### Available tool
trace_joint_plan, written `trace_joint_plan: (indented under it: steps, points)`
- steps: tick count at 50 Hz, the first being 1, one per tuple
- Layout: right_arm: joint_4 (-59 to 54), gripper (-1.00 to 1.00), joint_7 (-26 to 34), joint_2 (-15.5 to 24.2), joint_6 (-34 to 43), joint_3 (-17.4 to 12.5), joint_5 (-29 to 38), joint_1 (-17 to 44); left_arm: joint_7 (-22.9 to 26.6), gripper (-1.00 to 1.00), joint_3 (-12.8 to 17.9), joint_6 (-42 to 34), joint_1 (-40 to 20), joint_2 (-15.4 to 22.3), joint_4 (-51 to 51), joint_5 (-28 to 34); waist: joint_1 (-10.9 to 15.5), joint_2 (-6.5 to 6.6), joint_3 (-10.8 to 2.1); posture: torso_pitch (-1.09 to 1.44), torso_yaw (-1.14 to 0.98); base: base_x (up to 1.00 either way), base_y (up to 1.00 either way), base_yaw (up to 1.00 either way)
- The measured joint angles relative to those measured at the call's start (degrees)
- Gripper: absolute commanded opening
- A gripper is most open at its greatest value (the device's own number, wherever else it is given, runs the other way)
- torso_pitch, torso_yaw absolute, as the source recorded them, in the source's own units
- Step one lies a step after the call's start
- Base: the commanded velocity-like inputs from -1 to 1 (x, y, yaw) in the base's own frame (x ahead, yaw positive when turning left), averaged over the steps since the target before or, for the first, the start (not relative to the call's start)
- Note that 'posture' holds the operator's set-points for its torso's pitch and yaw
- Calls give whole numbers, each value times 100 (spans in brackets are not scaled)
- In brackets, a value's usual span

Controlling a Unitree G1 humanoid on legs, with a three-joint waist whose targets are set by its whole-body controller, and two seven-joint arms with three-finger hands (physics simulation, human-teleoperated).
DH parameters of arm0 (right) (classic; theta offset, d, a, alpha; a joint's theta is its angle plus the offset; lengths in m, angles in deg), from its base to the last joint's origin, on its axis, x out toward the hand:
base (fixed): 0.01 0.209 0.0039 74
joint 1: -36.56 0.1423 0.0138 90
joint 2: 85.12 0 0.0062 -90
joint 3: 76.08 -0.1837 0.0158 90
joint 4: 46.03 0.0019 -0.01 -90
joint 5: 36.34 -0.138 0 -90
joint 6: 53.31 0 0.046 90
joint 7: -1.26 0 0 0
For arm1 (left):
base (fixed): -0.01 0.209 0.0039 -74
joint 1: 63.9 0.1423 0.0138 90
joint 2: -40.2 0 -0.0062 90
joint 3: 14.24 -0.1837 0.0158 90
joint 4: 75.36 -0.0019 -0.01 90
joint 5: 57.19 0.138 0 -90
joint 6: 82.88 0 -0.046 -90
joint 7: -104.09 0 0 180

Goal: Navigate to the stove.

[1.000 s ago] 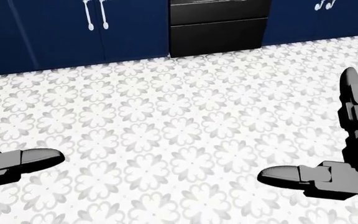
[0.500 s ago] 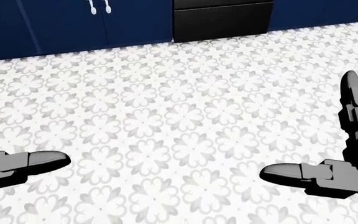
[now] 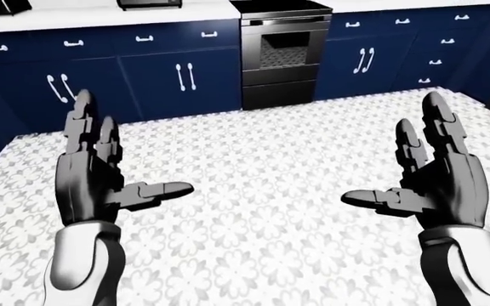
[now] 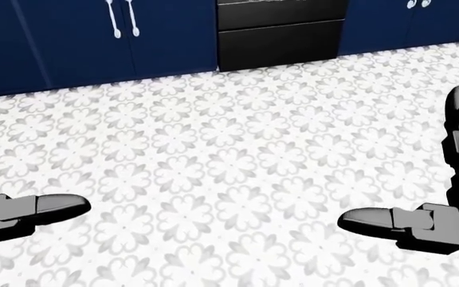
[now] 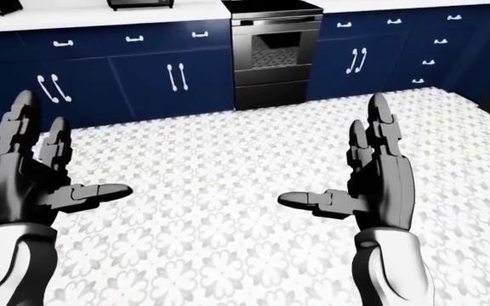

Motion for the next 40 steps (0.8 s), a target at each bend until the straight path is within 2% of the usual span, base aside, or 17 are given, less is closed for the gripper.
trace_joint_plan:
  steps: [3, 5, 6, 7, 10, 12, 15, 19, 21, 23, 24, 28, 30, 33, 36, 40]
  points:
    - [-8, 100, -15, 13, 61, -37, -19, 21, 6, 100, -35, -16, -12, -4, 14, 0, -40, 187, -2, 0, 0, 14, -10, 0]
    - [2, 100, -27, 20, 69, -41, -27, 51, 11, 100, -45, -13, -20, 3, 6, 8, -50, 383, -46, 0, 0, 13, -10, 0]
    - [-12, 100, -23, -18, 67, 2, -39, 50, 10, 100, -14, 1, -6, 23, -23, 19, -10, 303, -19, 0, 0, 14, -9, 0]
    - [-29, 100, -15, -22, 88, 32, -59, 30, 4, 100, 9, -5, 7, 17, -72, 33, 15, 280, -4, 0, 0, 14, -10, 0]
    - [-86, 100, 4, -9, 131, 46, -102, 18, -20, 100, 45, -23, 44, 8, -163, 78, 28, 330, -73, 0, 0, 14, -10, 0]
    - [-49, 100, -5, -1, 103, 12, -99, 25, -18, 100, 39, -3, 24, 10, -110, 84, 26, 243, -103, 0, 0, 14, -10, 0]
    - [47, 100, -19, -4, 38, 15, -92, 18, -5, 100, 44, 47, 30, 8, -10, 72, 51, 39, -71, 0, 0, 14, -10, 0]
    - [12, 100, -7, 3, -27, 55, -89, 18, -10, 100, 46, 60, 4, 1, -30, 76, 68, -337, -130, 0, 0, 13, -11, 0]
    - [-49, 100, -27, 15, 1, -11, -63, -15, 17, 100, -49, 58, 35, -50, -109, 52, -5, -194, -66, 0, 0, 14, -14, 0]
    - [-106, 100, -55, 3, 42, -59, -32, -58, 48, 100, -83, 8, 48, -44, -117, 16, -46, -163, -24, 0, 0, 13, -25, 0]
    - [-110, 100, -65, 5, 63, -62, -23, -51, 52, 100, -65, -5, 45, -37, -98, 6, -49, -99, -17, 0, 0, 15, -25, 0]
    - [9, 100, -55, 13, -4, -10, -30, -10, 27, 100, 5, 50, 24, -18, -38, 26, -46, 317, 43, 0, 0, 14, -26, 0]
    - [-4, 100, -26, -40, -25, 77, -56, -24, 9, 100, 54, 74, 31, 8, -69, 47, 51, 276, 27, 0, 0, 14, -26, 0]
    - [-86, 100, 5, -28, 75, 105, -96, -24, -19, 100, 74, 53, 71, -2, -171, 79, 74, 327, -79, 0, 0, 14, -26, 0]
    - [3, 100, -17, -6, 81, 33, -90, 26, -15, 100, 54, 63, 20, 12, -114, 74, 75, 176, -111, 0, 0, 14, -25, 0]
    - [77, 100, -36, -2, 40, 31, -106, 67, -15, 100, 52, 82, 1, 22, -34, 69, 120, -206, -89, 0, 0, 14, -25, 0]
